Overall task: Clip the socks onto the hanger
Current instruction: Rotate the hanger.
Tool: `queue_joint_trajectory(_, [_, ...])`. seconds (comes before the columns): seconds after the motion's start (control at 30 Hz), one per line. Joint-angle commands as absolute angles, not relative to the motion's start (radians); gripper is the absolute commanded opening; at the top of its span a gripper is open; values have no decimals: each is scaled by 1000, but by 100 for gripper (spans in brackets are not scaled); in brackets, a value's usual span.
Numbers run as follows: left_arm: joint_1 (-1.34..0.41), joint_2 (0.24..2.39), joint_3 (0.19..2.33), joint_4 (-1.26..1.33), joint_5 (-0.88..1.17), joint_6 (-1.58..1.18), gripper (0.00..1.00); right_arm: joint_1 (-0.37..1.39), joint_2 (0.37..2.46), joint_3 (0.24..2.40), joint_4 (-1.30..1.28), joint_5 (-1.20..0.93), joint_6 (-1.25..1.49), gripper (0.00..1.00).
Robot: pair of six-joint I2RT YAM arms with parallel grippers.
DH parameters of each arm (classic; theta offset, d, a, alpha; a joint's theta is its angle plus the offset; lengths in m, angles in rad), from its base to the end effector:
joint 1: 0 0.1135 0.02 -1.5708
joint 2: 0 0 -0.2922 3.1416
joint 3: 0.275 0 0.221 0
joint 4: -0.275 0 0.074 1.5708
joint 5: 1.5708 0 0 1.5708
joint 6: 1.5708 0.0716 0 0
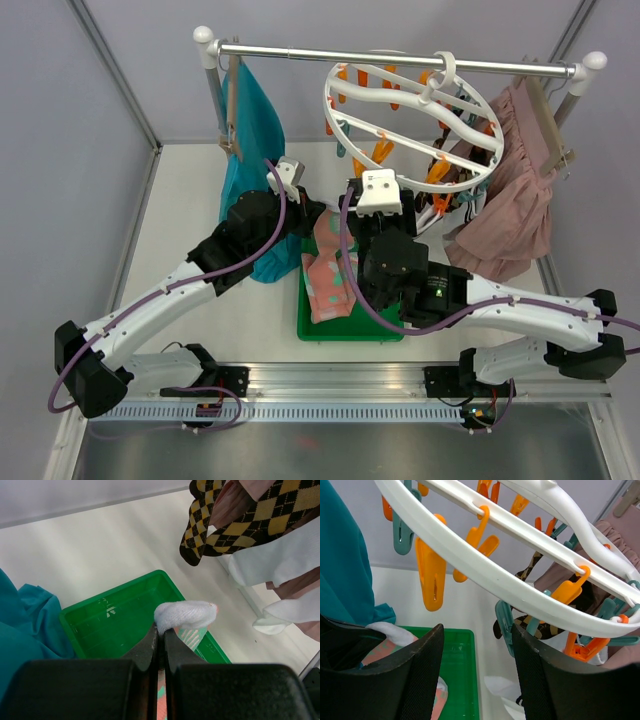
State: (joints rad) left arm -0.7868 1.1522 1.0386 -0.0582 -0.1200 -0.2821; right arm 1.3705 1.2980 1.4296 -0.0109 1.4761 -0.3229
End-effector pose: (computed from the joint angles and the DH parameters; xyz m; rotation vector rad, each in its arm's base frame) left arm 0.1913 -0.1797 0.3912 0.3589 1.7539 -0.6739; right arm 0.1145 0.2058 0.4920 -0.0754 1.5627 -0.2435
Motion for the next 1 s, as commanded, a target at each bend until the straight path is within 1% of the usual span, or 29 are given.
queue_joint_trajectory(0.0, [-782, 1152, 1061, -37, -98, -268, 2, 1368, 1252, 1413, 49, 1812, -351, 63])
queue_joint_trajectory(0.2, [-782, 1154, 1060, -37, -98, -270, 2, 1359, 1250, 1419, 38, 1815, -354, 62])
queue_joint_trajectory(0.3, [-782, 1150, 1062, -38, -98, -270, 2, 1355, 1249, 1419, 35, 1813, -354, 58])
queue_joint_trajectory(0.43, [-782, 1150, 1060, -37, -98, -270, 2, 1348, 1246, 1417, 31, 1813, -353, 48])
queue_joint_trajectory(0.5, [-782, 1150, 1058, -37, -98, -270, 2, 1348, 1243, 1417, 31, 1813, -351, 45])
queue_joint_trajectory(0.53, [-782, 1150, 1058, -37, -97, -271, 2, 1348, 1243, 1419, 31, 1812, -351, 39])
queue_joint_trajectory(0.83, [-782, 1152, 1057, -22, -69, -278, 2, 1348, 1200, 1398, 47, 1804, -334, 21])
queue_joint_trajectory(0.97, [-782, 1147, 1054, -6, -40, -287, 2, 1358, 1134, 1359, 99, 1795, -333, 13])
